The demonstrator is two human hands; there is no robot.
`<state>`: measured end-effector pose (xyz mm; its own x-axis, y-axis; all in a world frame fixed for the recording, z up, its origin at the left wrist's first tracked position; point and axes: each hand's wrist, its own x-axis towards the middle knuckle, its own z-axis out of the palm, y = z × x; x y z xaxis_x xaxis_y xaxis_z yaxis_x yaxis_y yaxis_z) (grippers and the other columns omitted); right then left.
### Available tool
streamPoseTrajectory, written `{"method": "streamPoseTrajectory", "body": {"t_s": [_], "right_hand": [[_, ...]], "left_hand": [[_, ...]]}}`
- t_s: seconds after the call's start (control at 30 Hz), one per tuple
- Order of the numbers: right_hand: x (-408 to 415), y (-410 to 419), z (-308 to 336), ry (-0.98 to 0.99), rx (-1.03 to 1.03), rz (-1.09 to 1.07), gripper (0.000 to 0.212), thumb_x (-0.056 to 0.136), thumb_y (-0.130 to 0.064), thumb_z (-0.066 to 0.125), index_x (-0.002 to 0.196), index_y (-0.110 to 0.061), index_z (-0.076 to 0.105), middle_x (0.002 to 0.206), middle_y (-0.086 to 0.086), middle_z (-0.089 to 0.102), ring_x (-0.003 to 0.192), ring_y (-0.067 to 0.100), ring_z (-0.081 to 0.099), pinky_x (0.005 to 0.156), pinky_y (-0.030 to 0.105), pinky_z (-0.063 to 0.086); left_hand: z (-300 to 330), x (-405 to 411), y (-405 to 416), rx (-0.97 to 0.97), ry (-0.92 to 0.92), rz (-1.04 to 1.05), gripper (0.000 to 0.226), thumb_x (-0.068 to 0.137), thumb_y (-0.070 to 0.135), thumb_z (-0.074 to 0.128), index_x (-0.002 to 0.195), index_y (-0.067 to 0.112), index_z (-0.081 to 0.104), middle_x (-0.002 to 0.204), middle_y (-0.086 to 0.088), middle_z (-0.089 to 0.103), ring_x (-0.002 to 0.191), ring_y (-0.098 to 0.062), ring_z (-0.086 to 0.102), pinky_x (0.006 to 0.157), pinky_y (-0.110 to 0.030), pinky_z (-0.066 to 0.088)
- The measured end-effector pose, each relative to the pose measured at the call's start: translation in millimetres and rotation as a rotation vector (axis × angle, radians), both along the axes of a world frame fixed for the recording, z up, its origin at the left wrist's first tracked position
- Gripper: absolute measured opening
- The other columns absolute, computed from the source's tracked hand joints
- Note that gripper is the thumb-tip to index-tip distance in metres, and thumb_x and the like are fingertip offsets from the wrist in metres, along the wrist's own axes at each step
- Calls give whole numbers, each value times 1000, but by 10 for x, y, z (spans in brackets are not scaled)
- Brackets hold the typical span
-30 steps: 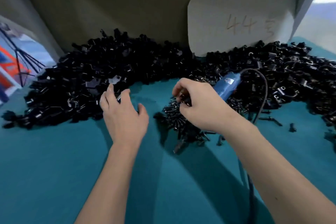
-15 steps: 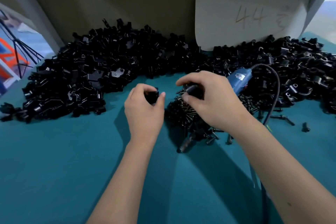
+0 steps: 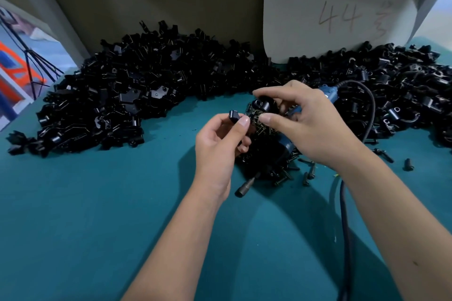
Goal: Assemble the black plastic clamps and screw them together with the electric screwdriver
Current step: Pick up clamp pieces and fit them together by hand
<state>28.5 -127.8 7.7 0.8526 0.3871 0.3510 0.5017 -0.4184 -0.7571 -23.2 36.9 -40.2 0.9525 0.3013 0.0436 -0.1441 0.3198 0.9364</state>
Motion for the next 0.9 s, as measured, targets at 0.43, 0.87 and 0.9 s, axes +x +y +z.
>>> {"method": "streamPoseTrajectory", "body": {"t_s": [0.43, 0.87, 0.9], "right_hand": [[61, -134, -116, 177, 216, 121, 34, 90, -15, 82, 119, -31, 76, 97, -7, 71, 71, 12, 65, 56, 29, 57], [61, -133, -195, 380, 393, 99, 26, 103, -7, 62, 109, -23, 81, 98, 11, 72, 61, 21, 56, 49, 19, 42], [61, -124, -200, 388, 393, 96, 20, 102, -9, 64, 106, -20, 81, 89, 11, 71, 62, 19, 56, 50, 19, 43]], "left_hand": [[-147, -36, -48, 150, -64, 5, 28, 78, 23, 84, 102, 15, 71, 91, 1, 75, 84, -15, 71, 73, -25, 57], [-143, 42, -55, 306, -96, 46, 34, 67, 15, 91, 94, 21, 71, 86, 2, 76, 78, -14, 70, 76, -39, 60], [-137, 49, -62, 312, -98, 41, 33, 68, 15, 91, 93, 21, 71, 87, 1, 77, 79, -15, 71, 76, -37, 60]]}}
